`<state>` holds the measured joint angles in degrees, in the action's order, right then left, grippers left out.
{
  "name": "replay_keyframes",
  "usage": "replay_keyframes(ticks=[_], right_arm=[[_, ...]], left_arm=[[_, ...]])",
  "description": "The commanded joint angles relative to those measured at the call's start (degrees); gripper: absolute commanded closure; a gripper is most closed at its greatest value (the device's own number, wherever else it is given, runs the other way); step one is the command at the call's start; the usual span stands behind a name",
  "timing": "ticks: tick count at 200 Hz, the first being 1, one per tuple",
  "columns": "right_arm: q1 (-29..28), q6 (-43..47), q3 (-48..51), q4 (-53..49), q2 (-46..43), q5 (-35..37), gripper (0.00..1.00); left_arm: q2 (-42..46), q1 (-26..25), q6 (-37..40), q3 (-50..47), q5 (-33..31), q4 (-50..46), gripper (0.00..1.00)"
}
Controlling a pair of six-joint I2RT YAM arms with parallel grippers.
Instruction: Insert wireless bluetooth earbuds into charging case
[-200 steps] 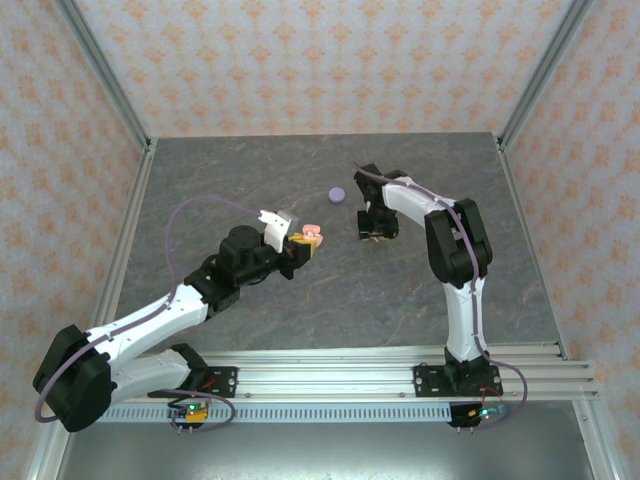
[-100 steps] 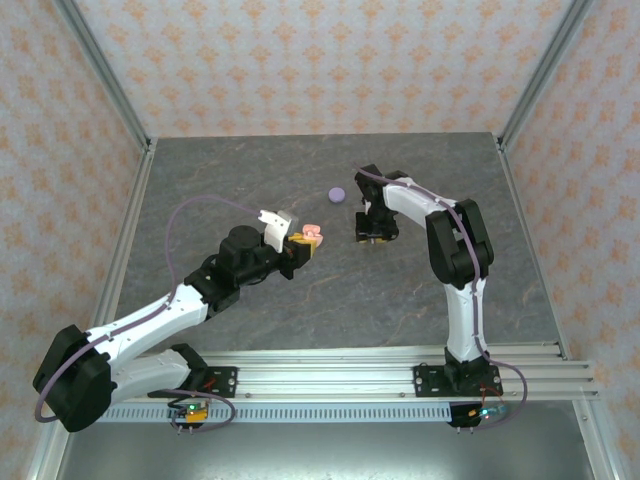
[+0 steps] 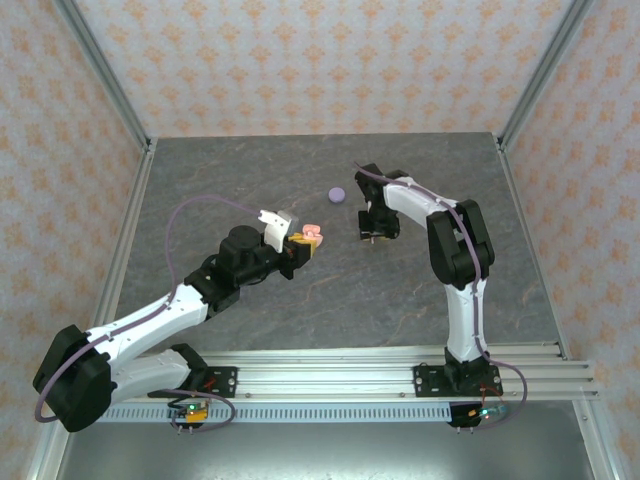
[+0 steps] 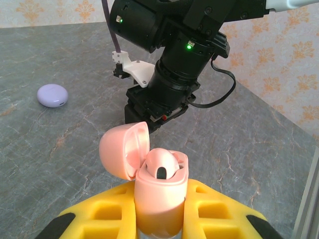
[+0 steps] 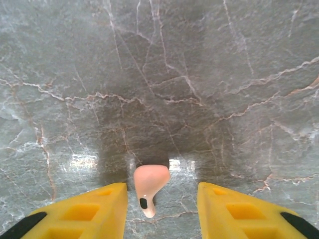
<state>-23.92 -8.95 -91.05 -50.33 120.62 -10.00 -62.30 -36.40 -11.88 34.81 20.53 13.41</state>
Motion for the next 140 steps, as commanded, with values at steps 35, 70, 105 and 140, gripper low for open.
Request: replay_keyframes(ticks=[35,70,105,140], right_arm=[[-1.26,-0.87,-5.04,-4.02,0.39,5.87,0.60],[-1.69,-1.00,-6.55,-4.85,1.74,6.65,0.63],[-1.81,-0.99,-7.30,-5.20,2.91,6.46,0.63],[-1.91,-1.11,-7.75,-5.33,3.73,6.19,0.63]], left_arm=[[0.00,-0.42,0.98,1.66,0.10,1.33,0.85],[0.07,-0.42,1.07,1.67,0.06,1.27,0.85],[0.08,-0.43,1.11,1.67,0.04,1.32,0.85],[0.13,-0.42,1.08,1.76,0.12,1.14,0.85]])
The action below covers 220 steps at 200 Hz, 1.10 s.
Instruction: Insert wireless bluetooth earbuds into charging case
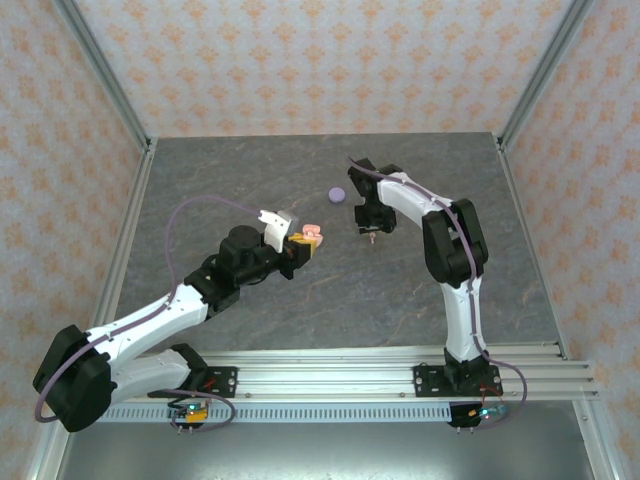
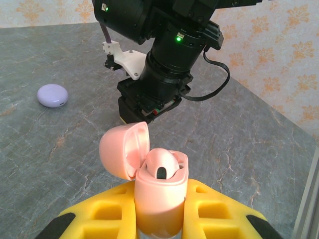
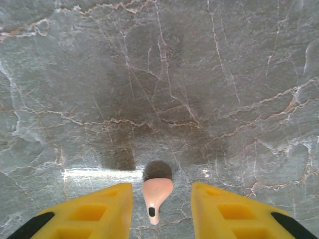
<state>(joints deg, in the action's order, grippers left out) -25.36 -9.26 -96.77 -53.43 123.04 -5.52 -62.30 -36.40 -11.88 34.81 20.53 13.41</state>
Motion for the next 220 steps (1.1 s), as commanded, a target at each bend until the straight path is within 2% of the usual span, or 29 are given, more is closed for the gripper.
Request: replay_keyframes(ticks=[1,99,163,220], right_arm=[[-0.47,-0.78,-2.02,-2.22,1.31,1.68,0.63],[-0.49,-0.61,-2.02,-2.38,2.96,0.78,0.64],[-0.54,-0.67,-0.62,-1.77,3.17,0.39,0.67],[-0.50,-0.83,0.42,-1.07,2.77,0.55,0.74]], left_arm=[[0.10,-0.42,1.12,1.76,0.12,1.16,0.85],[0.21,-0.42,1.07,1.67,0.03,0.92,0.85],[0.28,-0.42,1.07,1.58,-0.05,0.92,0.85],[0.25,-0.42,0.96,1.40,-0.05,0.93,0.85]])
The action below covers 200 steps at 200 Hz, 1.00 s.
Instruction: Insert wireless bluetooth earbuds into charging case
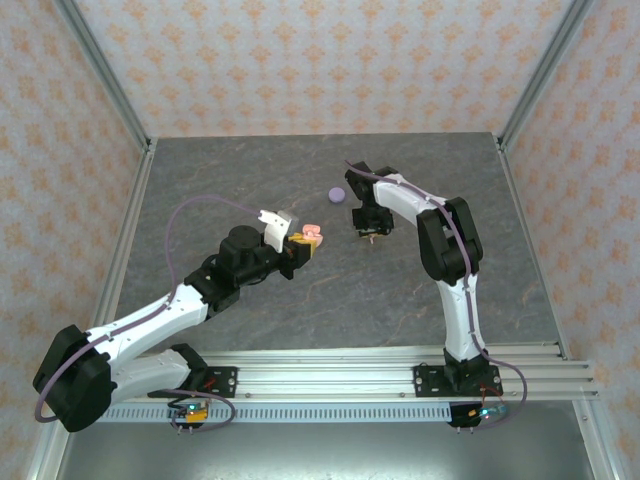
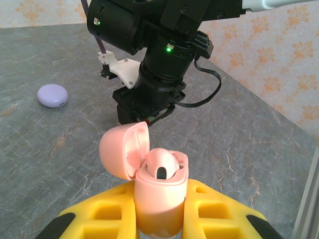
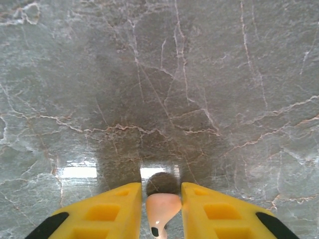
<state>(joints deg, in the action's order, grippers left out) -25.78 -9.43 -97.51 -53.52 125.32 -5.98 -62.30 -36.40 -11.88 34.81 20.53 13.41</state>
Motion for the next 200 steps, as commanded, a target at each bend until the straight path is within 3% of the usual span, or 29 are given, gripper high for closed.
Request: replay_keyframes(ticks=[1,108,200], right_arm=[[-0.12,-0.66,1.17,-0.98,0.52,1.03,0.74],[3.66,-2.86,9.10,7.21,-5.79,-5.40,0.76],[4.01,-4.28,16.72,16.03,-16.19,-15.62,0.78]], left_arm=[[0.25,-0.42,0.92,1.40,-0.01,0.92,0.85],[-0.69,-0.43,0.54,1.40,-0.82,0.92,0.85],[-9.34,-0.42,-1.16,4.79,-5.67,-3.96,0.85]])
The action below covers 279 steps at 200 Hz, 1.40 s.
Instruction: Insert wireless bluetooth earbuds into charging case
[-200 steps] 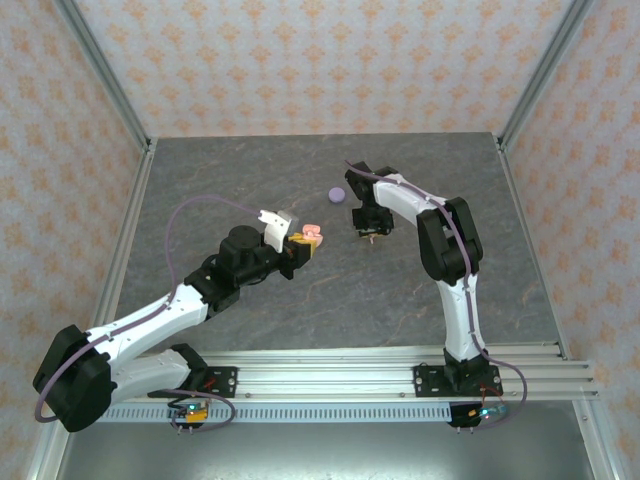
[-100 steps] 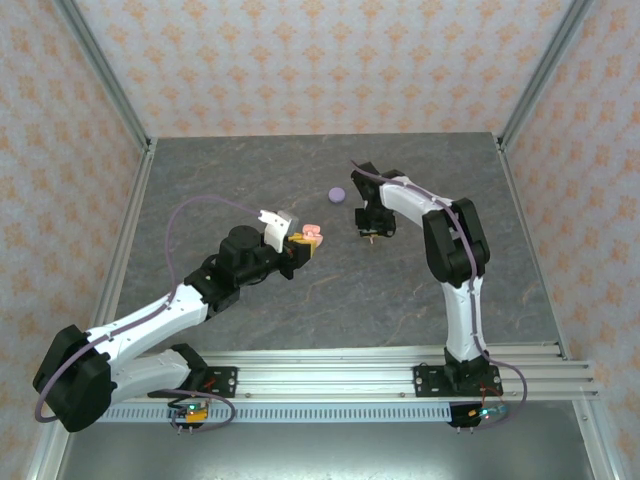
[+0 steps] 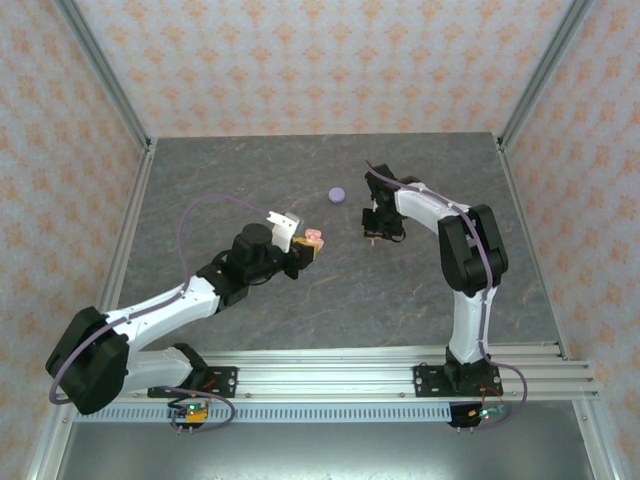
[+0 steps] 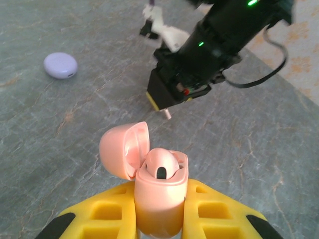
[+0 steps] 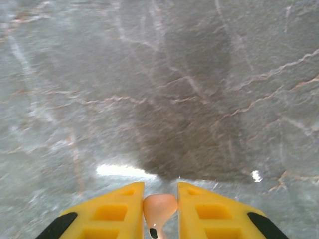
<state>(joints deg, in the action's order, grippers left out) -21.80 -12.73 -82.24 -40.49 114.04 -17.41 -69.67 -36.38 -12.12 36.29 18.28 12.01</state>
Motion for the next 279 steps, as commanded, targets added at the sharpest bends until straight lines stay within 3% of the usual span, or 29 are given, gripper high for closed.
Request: replay_keyframes(ticks=[1,42,133,279], right_arm=[[0.02,-1.02,1.50,3.07,-5.03,-4.29,0.78],[0.09,-2.14,5.50,7.26,-11.34,-9.37,0.78],[-1.08,-9.94,13.60,22.83,-22.23,-23.43,0.79],[-6.15,-11.09,13.35,25.02,-28.26,-20.82,0.79]], left_arm=[[-2.10,-0.45,-0.95,3.37,-3.51,-2.67,0.85],[-6.52,-0.45,-2.45,4.29,-4.18,-1.38,0.85],[-12.37,-0.45,-1.85,-0.41,0.56,19.48,0.85],[-13.47,-1.24,-6.03,-2.98,0.97,32.18,0.85]])
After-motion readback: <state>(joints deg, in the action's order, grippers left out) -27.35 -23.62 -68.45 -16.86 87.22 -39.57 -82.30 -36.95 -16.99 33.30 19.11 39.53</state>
